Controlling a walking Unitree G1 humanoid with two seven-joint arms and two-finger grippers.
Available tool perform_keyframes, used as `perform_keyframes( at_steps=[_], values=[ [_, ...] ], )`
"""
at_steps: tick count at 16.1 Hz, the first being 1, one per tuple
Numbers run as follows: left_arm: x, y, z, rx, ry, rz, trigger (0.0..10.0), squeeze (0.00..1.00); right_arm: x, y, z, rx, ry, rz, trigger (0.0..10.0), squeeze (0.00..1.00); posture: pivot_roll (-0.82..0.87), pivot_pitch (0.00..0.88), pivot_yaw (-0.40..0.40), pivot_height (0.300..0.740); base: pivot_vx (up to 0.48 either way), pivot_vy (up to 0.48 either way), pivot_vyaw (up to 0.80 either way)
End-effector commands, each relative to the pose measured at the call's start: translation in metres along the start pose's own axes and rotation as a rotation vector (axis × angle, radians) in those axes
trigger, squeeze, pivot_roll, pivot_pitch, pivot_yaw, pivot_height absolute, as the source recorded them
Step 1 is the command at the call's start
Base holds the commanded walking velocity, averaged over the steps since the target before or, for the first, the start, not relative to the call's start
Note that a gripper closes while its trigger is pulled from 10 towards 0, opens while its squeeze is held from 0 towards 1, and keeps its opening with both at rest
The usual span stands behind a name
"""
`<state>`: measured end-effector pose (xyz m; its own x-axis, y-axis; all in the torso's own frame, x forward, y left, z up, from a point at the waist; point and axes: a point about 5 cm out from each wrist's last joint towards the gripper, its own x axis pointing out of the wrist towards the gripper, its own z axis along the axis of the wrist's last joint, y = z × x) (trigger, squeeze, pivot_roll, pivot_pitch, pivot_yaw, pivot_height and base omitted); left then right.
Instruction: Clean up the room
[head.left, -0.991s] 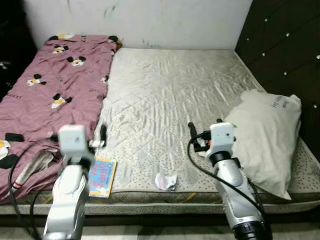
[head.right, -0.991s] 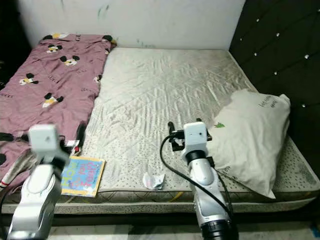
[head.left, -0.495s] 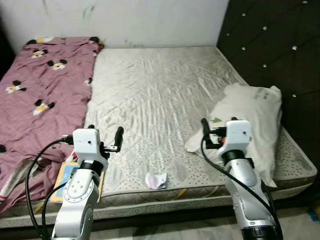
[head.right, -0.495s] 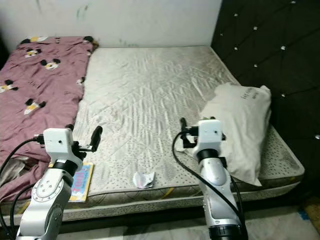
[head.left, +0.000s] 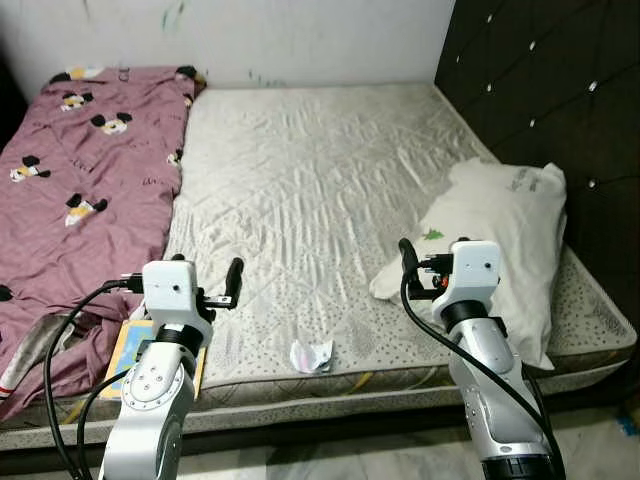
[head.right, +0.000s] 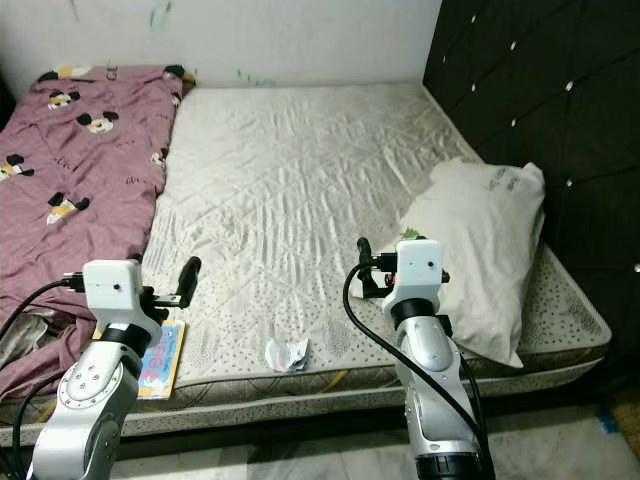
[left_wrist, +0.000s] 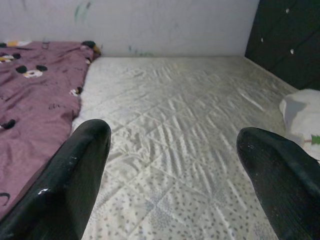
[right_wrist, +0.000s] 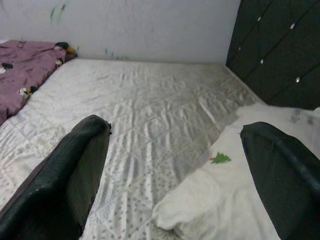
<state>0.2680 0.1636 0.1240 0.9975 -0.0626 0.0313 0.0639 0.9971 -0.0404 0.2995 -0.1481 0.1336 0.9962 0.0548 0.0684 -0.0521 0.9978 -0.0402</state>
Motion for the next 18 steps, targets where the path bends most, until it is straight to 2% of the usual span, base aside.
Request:
perform_keyframes(
  at_steps=[1,11,18],
  values=[
    [-0.001,0.002,0.003,0.009,-0.004,0.012,10.0,0.0,-0.003,0.002,-0.001,0.015,0.012,0.01,10.0,0.0,-0.01,0.145,0.014,0.732,0.0,0.0,0.0],
    [0.005,0.0,0.007,-0.003,-0.009,0.049,10.0,0.0,-0.002,0.009,-0.004,0.011,0.029,0.052,10.0,0.0,-0.01,0.12,0.007,0.618,0.0,0.0,0.0],
    [0.01,-0.002,0.009,-0.003,-0.016,0.044,10.0,0.0,0.005,0.007,-0.003,-0.042,0.014,0.081,10.0,0.0,-0.01,0.13,0.004,0.614,0.0,0.0,0.0]
  ],
)
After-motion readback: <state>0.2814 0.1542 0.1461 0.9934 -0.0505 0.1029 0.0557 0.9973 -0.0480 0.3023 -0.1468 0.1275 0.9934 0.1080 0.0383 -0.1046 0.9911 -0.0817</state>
